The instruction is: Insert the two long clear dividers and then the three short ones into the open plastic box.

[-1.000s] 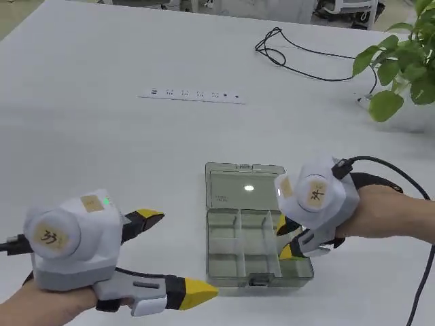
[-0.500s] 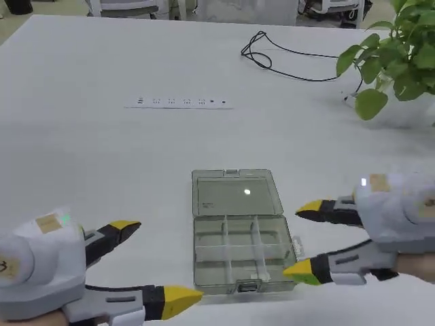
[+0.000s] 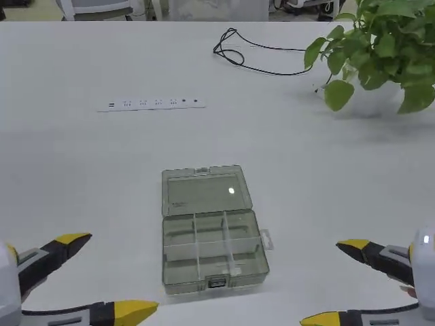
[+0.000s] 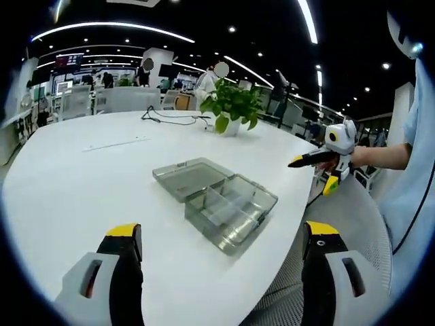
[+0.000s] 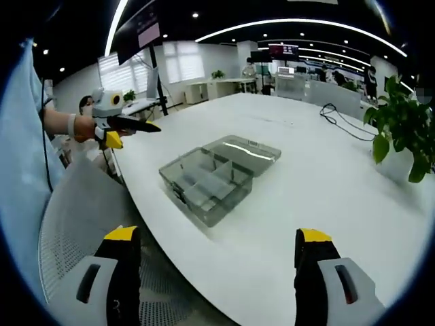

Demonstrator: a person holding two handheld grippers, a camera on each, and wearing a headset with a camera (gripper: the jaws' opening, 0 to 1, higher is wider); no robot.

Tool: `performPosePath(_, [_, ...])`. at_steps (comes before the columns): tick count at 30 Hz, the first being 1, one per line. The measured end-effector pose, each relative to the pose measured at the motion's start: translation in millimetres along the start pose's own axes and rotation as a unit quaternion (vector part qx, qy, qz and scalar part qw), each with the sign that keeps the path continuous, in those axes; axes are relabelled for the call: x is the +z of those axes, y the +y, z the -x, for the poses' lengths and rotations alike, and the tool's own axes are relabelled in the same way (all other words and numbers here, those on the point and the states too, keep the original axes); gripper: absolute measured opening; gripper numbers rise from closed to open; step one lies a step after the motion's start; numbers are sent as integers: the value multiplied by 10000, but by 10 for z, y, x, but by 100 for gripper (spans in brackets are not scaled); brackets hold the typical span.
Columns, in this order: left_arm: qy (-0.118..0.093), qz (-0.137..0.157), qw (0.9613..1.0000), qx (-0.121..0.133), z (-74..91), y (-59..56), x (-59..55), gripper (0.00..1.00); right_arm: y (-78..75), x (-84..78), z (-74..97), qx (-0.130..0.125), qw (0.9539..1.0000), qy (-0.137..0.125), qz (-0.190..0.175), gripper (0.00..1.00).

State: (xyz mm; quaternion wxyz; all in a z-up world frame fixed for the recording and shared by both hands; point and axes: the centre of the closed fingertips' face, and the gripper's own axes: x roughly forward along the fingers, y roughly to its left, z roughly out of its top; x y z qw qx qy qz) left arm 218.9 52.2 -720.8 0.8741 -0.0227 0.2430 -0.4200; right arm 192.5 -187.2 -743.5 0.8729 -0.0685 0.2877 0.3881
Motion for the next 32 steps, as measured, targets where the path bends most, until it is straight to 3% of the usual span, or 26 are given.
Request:
performPosePath(1, [-95,-15,9999,42,-17,-22,30,100,-23,54,-1,-16,9999,-152,-78,100])
performPosePath(5, [-162,-143,9997,140,-98,-73,12,100,-31,106,30,128,9991,-416,-1,100])
performPosePath(7, [-234,23,9995,189,-137,-89,-4,100,-60,120,38,77,9983,-558,-169,100])
performPosePath(11, [-264,7,9992,297,-161,-148,-4,100,-28,135,66,27,9978,-655,-118,100])
performPosePath(14, [-489,224,9976,438,-198,-136,31,100,-17,185,67,78,9968,-794,-51,100])
performPosePath(16, [-467,212,9973,529,-229,-111,3,100,-15,217,55,44,9958,-914,-51,100])
performPosePath(22, [-470,246,9963,679,-237,-53,-5,100,47,193,-8,97,9966,-821,39,100])
performPosePath(24, [-374,199,9966,713,-240,-40,-30,100,40,169,-22,73,9970,-769,98,100])
performPosePath(32, [-315,212,9968,710,-310,-64,-65,100,9,155,-24,64,9970,-770,-7,100])
